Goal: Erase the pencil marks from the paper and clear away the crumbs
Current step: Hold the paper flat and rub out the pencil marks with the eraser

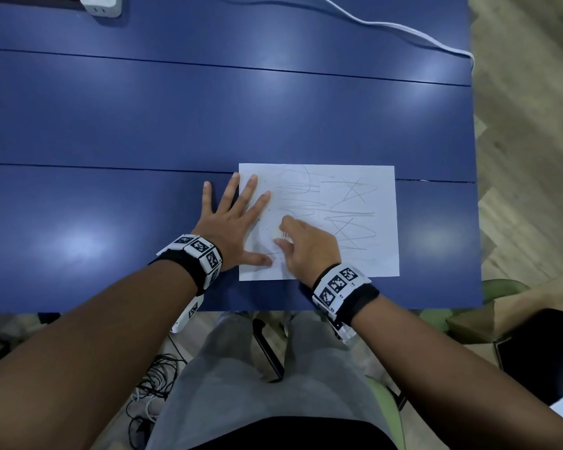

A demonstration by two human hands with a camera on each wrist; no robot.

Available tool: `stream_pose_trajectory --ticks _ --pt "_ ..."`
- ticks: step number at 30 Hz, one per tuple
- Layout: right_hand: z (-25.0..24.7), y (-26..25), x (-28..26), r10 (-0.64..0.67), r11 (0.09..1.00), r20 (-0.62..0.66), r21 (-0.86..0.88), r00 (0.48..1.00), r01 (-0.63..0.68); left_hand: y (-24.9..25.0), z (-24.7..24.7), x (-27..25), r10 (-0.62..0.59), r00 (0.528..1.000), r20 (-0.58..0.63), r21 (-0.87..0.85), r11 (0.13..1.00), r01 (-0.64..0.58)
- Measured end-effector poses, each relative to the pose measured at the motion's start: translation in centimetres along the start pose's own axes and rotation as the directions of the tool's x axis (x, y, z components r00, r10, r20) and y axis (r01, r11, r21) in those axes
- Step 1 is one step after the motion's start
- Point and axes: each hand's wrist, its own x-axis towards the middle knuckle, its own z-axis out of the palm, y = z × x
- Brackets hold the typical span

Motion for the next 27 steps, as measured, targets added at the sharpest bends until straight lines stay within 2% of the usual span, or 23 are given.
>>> stream_pose_trajectory --ticks 2,7,11,15,20,24,27 --pt "0.1 0.0 0.2 0.036 0.999 -0.041 0.02 0.999 -0.035 0.0 0.0 -0.1 -0.001 1.0 0.0 -0.008 1.0 0.001" --pt "0.2 -0.6 -0.1 -0.09 0.996 0.046 -0.004 0.995 0.09 0.1 -0.1 -0.1 -0.002 1.0 -0.001 -0.002 1.0 0.002" --pt "-0.2 -0.6 0.6 -0.041 0.999 -0.007 -0.014 0.999 0.041 0.0 -0.1 0.0 0.005 1.0 -0.003 -0.002 1.0 -0.005" --pt "0.3 -1.4 -0.1 -0.12 0.992 0.078 -0.017 0.99 0.121 -0.1 0.1 0.0 0.003 1.0 -0.003 -0.001 1.0 -0.003" --pt "0.4 -1.2 0.2 -0.025 0.999 -0.014 0.024 1.0 0.026 0.0 0.2 0.2 0.001 1.0 -0.01 0.002 1.0 -0.001" --pt "0.6 -1.5 -0.3 -0.069 0.998 0.029 0.007 0.997 0.069 -0.1 0.3 0.1 -0.001 1.0 -0.021 0.01 1.0 0.001" --pt "-0.4 -0.1 0.8 0.027 0.999 -0.012 -0.017 1.0 -0.027 -0.1 0.3 0.1 0.0 1.0 -0.018 -0.005 1.0 0.0"
